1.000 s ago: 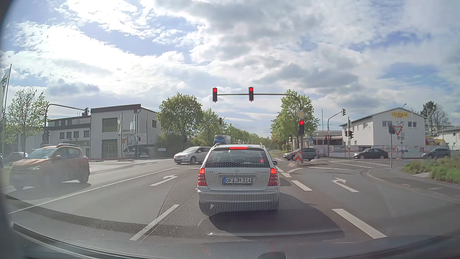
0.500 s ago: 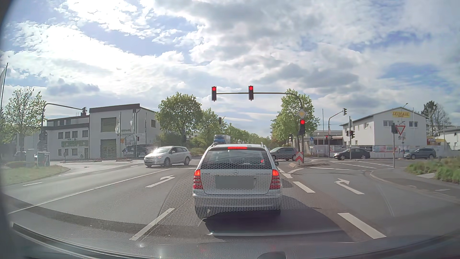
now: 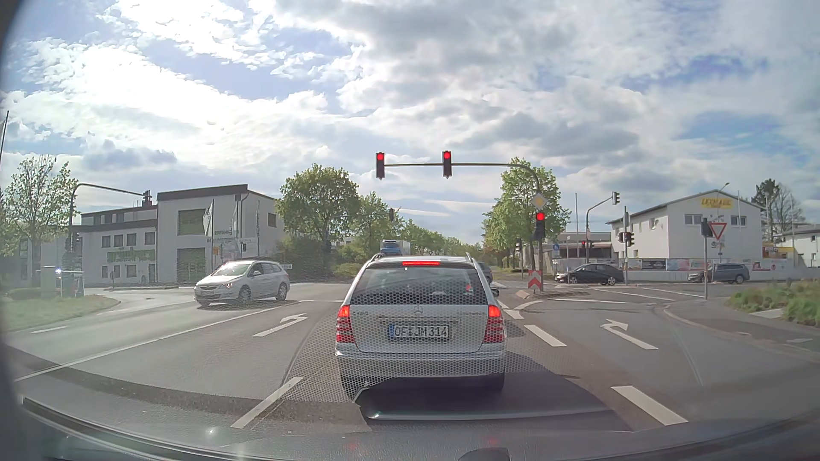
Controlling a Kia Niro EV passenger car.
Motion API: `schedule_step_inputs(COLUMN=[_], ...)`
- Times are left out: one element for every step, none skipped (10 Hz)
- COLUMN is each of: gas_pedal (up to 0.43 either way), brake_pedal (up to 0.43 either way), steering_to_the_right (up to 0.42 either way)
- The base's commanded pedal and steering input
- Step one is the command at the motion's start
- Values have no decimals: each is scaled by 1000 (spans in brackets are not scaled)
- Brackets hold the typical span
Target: Follow the waypoints while adhering to traffic rules and regulations
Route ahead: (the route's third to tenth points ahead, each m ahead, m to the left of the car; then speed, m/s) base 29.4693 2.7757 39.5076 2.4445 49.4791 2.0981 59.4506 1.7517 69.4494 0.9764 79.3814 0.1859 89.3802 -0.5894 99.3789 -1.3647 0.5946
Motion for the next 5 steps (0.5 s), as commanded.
schedule_step_inputs(gas_pedal=[0,0,0,0,0], brake_pedal=[134,140,140,134,134], steering_to_the_right=[1,1,1,1,1])
